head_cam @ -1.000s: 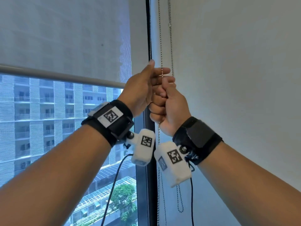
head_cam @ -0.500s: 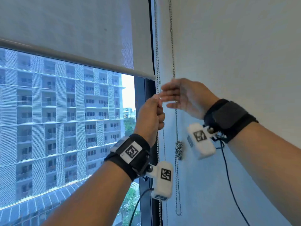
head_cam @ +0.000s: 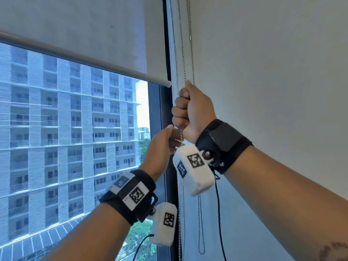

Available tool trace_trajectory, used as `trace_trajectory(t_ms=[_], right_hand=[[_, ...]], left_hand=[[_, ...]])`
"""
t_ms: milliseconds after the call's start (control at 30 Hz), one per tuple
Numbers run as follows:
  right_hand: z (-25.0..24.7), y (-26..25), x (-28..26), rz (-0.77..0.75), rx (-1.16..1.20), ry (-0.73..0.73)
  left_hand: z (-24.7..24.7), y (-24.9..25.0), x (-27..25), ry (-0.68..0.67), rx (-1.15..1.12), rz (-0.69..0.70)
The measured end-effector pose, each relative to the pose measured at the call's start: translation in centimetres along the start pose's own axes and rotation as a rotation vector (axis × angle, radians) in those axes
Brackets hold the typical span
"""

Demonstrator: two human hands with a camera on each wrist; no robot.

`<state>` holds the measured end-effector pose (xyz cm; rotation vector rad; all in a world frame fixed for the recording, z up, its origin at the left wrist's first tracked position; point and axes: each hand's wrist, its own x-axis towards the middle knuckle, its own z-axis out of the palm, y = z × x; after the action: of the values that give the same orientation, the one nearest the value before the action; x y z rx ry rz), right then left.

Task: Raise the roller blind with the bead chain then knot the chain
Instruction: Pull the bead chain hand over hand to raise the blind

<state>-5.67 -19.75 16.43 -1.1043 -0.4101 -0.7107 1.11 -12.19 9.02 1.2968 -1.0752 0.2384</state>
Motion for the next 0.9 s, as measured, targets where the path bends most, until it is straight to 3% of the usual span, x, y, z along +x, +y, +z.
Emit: trace_trajectory(t_ms=[133,267,367,533,633,767,833,900], right_hand=[[-0.6,0.8,-0.6,-0.006,0.051,-0.038],[-1.3,1.3,-1.3,0.013,0.092,-0.147],[-2.0,1.5,-1.9,0.049,0.091,-0.188],[-3.6,2.5,-2.4,0.105,-0.008,-0.292],[-5.6,2.2,-2.7,0.113,-0.296,-0.333],[-6.8,0.2,-2.4,-0.064,-0.637,-0.204],[-6.0,-1.1,-1.6,-0.161,-0.558,-0.129],[-4.5,-2.7,-0.2,-0.165,-0.37,-0.14]], left_hand=[[-1.6,2.1,2.6,-0.118,-0.171,-0.018],[-1.7,5.3,4.2,-0.269,-0.107,0.024],[-1.2,6.7,4.9,-0.258,-0.035,0.072],[-0.6,6.0,4.7,-0.206,-0.166,0.034],[-0.6,4.6,4.2,-0.172,-0.313,-0.015],[0.3,4.3,3.2,-0.082,-0.304,-0.037],[0.8,4.1,2.6,-0.072,-0.32,-0.074],[1.3,3.8,2.0,-0.066,-0.36,-0.101]])
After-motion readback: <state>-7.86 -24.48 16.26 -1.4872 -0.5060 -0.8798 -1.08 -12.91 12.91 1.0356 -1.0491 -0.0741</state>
